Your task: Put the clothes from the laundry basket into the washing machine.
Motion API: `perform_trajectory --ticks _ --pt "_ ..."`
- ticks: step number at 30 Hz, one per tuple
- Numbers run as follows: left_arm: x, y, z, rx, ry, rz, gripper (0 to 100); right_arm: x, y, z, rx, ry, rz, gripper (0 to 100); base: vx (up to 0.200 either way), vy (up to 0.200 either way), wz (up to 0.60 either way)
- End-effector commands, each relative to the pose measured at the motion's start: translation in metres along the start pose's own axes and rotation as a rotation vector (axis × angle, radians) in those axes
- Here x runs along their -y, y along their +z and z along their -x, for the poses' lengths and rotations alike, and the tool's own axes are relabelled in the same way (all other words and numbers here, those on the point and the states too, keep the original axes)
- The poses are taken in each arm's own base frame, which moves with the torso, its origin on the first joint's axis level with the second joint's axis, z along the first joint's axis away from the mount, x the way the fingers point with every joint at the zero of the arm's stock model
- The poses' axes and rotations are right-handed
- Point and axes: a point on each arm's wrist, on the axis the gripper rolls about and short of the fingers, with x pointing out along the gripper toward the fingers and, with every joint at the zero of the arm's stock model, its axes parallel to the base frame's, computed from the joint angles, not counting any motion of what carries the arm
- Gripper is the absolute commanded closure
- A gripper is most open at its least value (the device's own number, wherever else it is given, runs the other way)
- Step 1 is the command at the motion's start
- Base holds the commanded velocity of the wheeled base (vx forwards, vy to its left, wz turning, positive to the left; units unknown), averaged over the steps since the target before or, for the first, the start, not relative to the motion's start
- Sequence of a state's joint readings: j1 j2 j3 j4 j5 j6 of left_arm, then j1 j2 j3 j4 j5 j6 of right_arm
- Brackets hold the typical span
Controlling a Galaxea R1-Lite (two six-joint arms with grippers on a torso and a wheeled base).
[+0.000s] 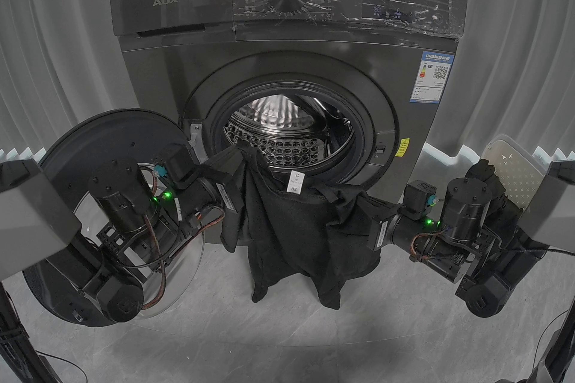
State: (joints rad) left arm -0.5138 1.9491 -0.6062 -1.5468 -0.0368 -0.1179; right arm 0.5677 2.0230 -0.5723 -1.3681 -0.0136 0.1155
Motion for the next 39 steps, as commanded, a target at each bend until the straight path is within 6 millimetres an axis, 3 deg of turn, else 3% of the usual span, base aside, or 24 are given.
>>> perform_trajectory --ticks 1,2,9,14,25,31,33,39 --pt "0.009 0.01 0.001 0.033 -0.027 0.004 100 -0.012 -0.007 -0.002 -0.018 0.034 0.0 100 0.0 0.0 0.0" --pt "0.009 0.012 0.0 0.04 -0.029 0.006 100 -0.016 -0.008 -0.002 -0.023 0.048 -0.001 0 0.0 0.0 0.0" --pt "0.019 0.02 -0.005 0.08 -0.059 0.011 100 -0.043 -0.027 -0.007 -0.053 0.133 0.006 0 0.0 0.0 0.0" --pt "0.025 0.02 -0.006 0.083 -0.077 0.014 100 -0.051 -0.043 -0.011 -0.091 0.17 0.015 0 0.0 0.0 0.0" --pt "0.028 0.022 -0.006 0.091 -0.09 0.016 100 -0.06 -0.055 -0.024 -0.101 0.207 0.022 0 0.0 0.0 0.0" --pt "0.033 0.03 -0.004 0.113 -0.115 0.019 100 -0.067 -0.068 -0.042 -0.099 0.225 0.023 0 0.0 0.0 0.0" --pt "0.037 0.037 -0.001 0.131 -0.129 0.021 100 -0.073 -0.074 -0.057 -0.067 0.233 0.021 0 0.0 0.0 0.0" --pt "0.039 0.042 0.001 0.144 -0.135 0.023 100 -0.069 -0.085 -0.069 -0.071 0.213 0.019 0 0.0 0.0 0.0"
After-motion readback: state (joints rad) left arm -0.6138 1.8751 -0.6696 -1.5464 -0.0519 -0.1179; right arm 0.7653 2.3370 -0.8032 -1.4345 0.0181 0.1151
